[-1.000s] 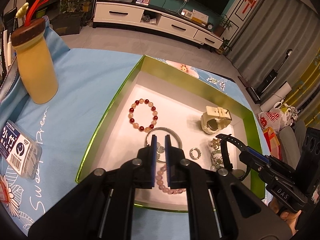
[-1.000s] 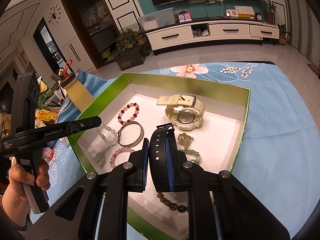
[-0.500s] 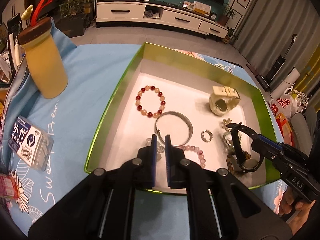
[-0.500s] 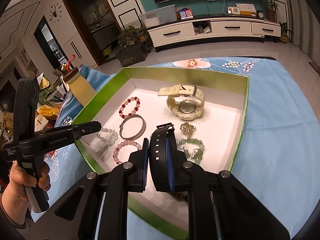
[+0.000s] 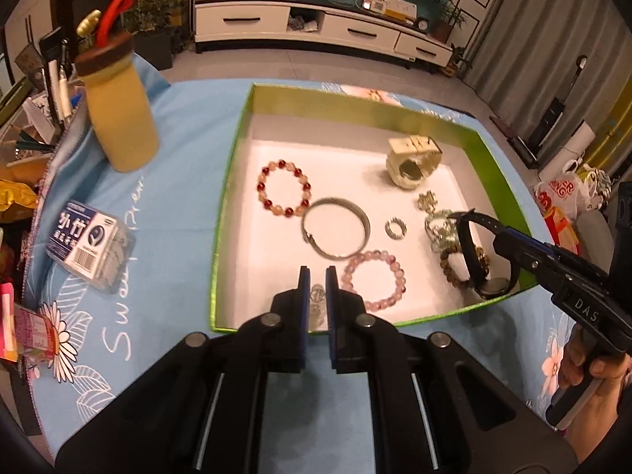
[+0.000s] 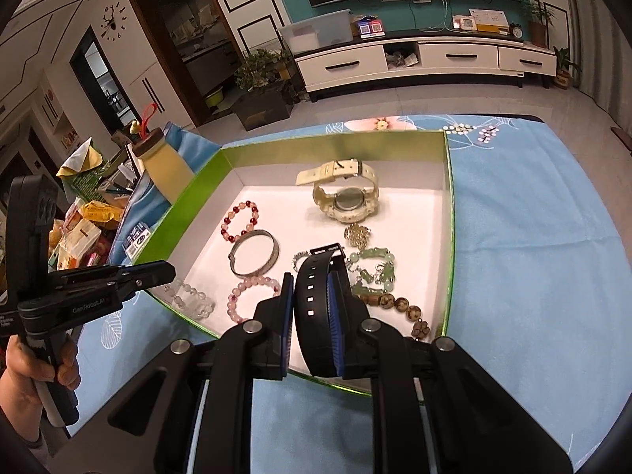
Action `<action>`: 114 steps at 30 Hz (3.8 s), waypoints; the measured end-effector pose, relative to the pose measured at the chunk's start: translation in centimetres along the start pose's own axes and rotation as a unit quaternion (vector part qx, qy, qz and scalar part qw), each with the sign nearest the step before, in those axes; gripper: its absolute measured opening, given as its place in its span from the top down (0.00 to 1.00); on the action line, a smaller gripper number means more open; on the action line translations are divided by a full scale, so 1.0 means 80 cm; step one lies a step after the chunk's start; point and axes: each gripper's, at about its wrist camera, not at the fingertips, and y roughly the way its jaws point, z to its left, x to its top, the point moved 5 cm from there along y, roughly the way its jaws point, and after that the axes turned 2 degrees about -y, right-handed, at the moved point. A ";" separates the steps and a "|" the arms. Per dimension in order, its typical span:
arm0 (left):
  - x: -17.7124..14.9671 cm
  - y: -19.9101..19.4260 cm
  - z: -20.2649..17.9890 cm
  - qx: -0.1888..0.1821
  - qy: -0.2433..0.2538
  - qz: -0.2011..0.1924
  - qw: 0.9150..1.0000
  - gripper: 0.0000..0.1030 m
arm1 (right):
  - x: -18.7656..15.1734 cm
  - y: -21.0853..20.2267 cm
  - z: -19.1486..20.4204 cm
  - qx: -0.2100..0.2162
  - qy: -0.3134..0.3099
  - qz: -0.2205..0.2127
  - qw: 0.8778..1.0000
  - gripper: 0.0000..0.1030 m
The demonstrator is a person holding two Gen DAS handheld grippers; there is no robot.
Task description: Organize jewelry
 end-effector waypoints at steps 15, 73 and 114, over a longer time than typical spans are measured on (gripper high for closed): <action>0.082 0.009 -0.016 -0.005 -0.006 -0.038 0.999 0.93 | 0.058 0.007 -0.003 -0.025 -0.010 -0.027 0.999 0.84; 0.075 -0.032 -0.048 0.099 0.054 -0.057 0.992 0.03 | 0.050 -0.035 -0.022 -0.091 -0.014 -0.008 0.996 0.29; 0.126 -0.221 -0.059 0.144 -0.013 -0.043 0.989 0.02 | 0.133 -0.184 0.073 -0.160 -0.055 0.010 0.986 0.01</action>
